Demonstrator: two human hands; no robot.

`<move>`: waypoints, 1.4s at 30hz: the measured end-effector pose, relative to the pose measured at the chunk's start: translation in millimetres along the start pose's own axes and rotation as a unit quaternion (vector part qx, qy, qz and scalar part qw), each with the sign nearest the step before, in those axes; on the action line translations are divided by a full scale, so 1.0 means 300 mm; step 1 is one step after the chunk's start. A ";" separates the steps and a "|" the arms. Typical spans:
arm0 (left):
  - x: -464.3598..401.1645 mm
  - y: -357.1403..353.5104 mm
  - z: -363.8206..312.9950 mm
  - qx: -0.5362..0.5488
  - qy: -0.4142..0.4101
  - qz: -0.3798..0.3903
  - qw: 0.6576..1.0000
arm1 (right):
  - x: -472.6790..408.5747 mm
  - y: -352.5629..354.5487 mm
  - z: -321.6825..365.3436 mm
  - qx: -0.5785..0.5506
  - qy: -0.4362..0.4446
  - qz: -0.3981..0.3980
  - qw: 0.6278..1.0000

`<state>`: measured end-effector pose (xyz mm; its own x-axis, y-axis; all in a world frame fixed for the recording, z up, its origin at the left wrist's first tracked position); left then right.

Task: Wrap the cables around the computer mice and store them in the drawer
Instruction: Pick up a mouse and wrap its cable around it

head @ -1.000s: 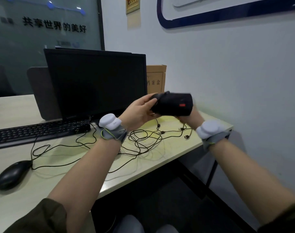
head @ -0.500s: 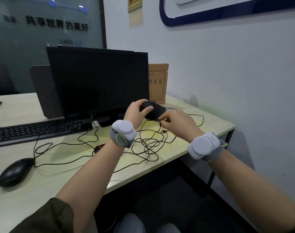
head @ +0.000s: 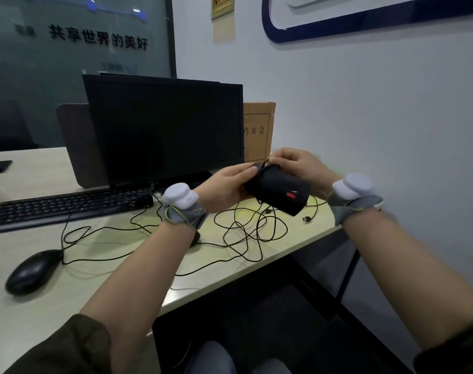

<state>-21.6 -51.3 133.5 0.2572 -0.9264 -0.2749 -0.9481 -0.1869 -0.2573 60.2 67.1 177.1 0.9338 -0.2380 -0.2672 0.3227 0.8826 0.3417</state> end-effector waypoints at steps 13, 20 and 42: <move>0.007 0.152 -0.128 -0.205 -0.167 -0.445 0.855 | 0.054 -0.186 -0.121 0.476 -0.056 0.008 0.878; 0.003 0.127 -0.095 -0.416 -0.109 -0.335 0.839 | 0.072 -0.106 0.091 0.471 0.157 -0.142 0.856; -0.059 -0.002 -0.097 0.067 -0.162 -0.286 0.942 | 0.067 -0.144 -0.083 0.192 -0.040 0.050 0.979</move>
<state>-31.0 -44.3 165.7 0.7830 -0.5345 -0.3181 -0.6105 -0.5626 -0.5575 61.2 34.4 134.7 0.9678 -0.2032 -0.1482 0.2490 0.6899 0.6797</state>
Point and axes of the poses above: each hand's wrist, its own x-axis away from the middle knuckle, its own y-axis out of the back of the hand, z = x × y, the point moved 5 cm from there along -x, towards the middle knuckle, and after that the axes turned 3 degrees about x, right-handed, at the moved point
